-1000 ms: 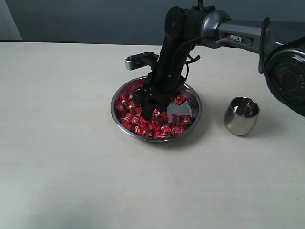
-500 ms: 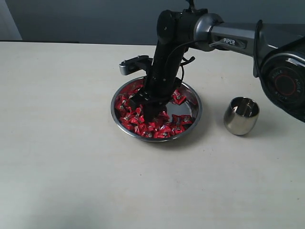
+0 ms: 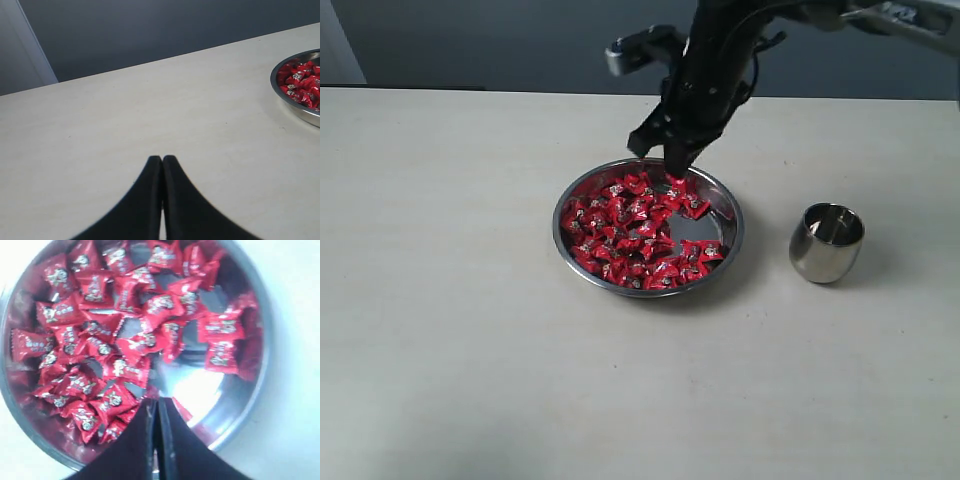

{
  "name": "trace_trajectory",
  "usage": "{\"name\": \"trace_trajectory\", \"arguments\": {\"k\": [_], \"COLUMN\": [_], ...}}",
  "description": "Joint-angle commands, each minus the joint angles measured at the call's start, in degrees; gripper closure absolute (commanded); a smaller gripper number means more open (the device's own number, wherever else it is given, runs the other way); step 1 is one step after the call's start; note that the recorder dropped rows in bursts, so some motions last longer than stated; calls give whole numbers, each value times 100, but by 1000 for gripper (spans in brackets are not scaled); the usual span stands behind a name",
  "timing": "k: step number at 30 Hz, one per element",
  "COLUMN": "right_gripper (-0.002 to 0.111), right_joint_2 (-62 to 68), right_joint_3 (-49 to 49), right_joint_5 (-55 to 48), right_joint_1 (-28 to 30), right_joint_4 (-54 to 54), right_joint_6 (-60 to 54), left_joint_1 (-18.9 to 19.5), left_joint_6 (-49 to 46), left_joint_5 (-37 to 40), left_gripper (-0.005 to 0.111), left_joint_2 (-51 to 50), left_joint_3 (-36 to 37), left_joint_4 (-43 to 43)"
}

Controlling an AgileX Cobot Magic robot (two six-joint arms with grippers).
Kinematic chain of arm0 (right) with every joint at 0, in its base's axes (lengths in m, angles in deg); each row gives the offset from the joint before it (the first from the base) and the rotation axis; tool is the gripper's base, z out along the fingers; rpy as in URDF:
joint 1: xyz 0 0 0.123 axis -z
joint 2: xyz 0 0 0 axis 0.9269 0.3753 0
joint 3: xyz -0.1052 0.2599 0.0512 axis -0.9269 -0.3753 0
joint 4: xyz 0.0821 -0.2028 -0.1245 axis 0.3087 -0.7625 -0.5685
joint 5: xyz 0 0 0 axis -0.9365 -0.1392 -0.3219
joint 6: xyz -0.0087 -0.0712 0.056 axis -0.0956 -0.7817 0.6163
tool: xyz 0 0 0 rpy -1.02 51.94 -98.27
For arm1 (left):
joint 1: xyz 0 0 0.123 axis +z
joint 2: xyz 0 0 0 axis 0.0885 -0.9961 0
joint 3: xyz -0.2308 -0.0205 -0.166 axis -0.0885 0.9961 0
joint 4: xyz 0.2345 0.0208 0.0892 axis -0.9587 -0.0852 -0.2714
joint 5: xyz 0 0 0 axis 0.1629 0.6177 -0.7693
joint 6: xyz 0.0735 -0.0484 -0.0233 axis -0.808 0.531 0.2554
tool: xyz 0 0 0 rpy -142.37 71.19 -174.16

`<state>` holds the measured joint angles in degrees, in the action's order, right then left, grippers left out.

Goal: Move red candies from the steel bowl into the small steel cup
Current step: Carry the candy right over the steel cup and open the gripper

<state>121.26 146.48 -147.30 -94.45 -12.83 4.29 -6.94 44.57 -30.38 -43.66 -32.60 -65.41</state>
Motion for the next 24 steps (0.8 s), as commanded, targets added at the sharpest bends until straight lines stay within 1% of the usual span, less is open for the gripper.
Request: {"name": "trace_trajectory", "arguments": {"k": [1,3,6,10,14,22,24], "right_gripper": [108,108,108,108,108,108,103], "right_joint_2": [-418,-509,-695,-917,-1031,-1121,-1121], "right_joint_3": [-6,-131,-836,-1866,-2127,-2140,-2140], "right_joint_5": [-18,-18,-18,-18,-18,-18,-18], "right_joint_1": [604,949,1400,1689,1734,1734,1734], "right_joint_4": [-288,-372,-372,-435,-465,-477,-579], "right_joint_6": [482,603,620,571,571,571,571], "left_joint_1": [-2,-2,-2,-2,-2,-2,-2], "left_joint_6": [31,31,31,31,31,31,31], "left_joint_5": [-39,-39,-39,-39,-39,-39,-39], "left_gripper": [106,106,106,106,106,106,106], "left_joint_2": [25,25,25,25,25,25,25], "left_joint_3": [-6,-6,-6,-6,-6,-6,-6], "left_joint_4": [-18,-18,-18,-18,-18,-18,-18]}}
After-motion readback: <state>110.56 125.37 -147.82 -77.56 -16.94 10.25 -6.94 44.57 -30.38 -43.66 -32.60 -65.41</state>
